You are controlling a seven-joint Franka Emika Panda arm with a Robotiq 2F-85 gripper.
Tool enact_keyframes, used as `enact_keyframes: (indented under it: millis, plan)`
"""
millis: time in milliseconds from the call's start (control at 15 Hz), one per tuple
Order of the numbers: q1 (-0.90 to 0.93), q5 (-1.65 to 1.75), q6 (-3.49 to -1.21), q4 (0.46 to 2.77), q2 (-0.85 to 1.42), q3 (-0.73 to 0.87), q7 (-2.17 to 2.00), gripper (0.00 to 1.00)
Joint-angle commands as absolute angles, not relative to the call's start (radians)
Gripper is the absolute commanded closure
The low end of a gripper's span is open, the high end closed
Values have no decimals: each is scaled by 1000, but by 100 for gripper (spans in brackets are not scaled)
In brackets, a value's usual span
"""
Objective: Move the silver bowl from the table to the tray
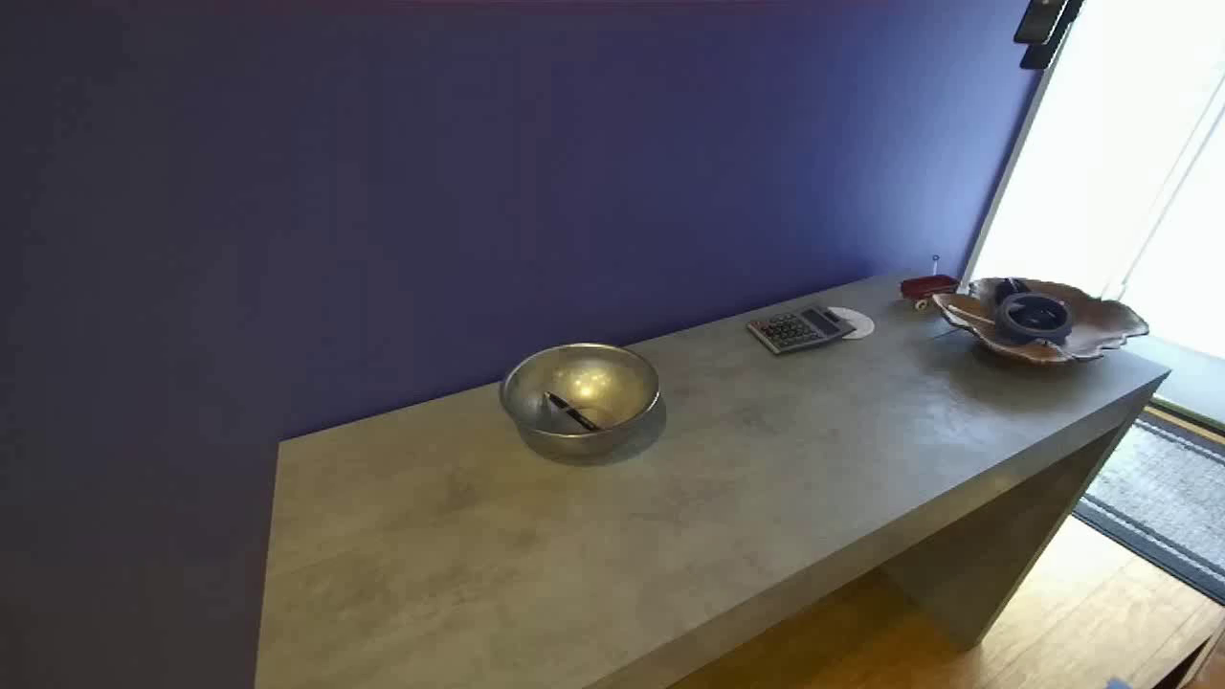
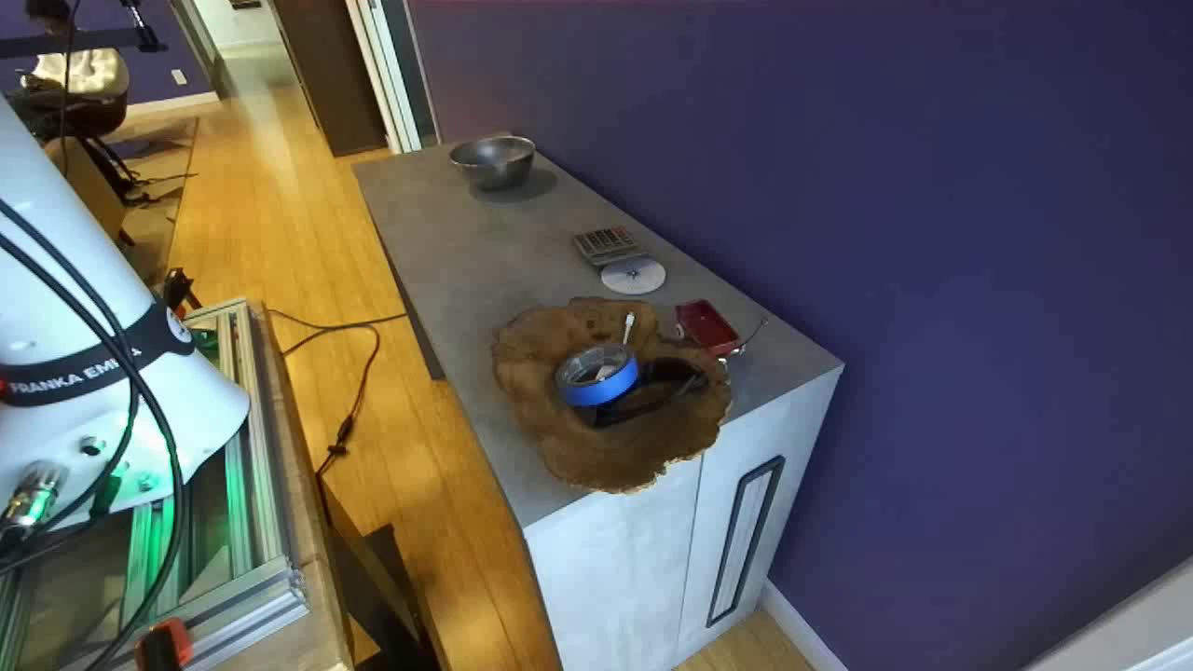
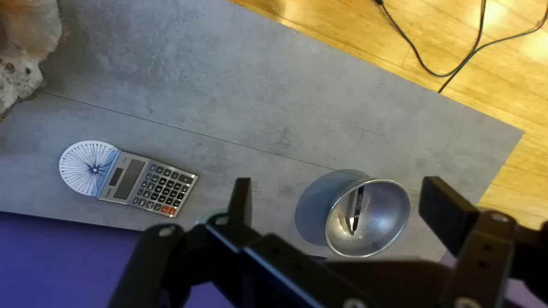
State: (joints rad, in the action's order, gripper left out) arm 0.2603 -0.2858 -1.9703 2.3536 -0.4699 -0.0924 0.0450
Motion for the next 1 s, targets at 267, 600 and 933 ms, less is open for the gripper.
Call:
enact_keyframes:
  millis: [267, 600, 933]
  plan:
    - [242, -293, -1965, 2351, -470, -108, 51, 0]
    - [265, -325, -2029, 2271, -307, -119, 107, 0]
    - [304, -375, -2132, 2097, -10, -186, 180, 0]
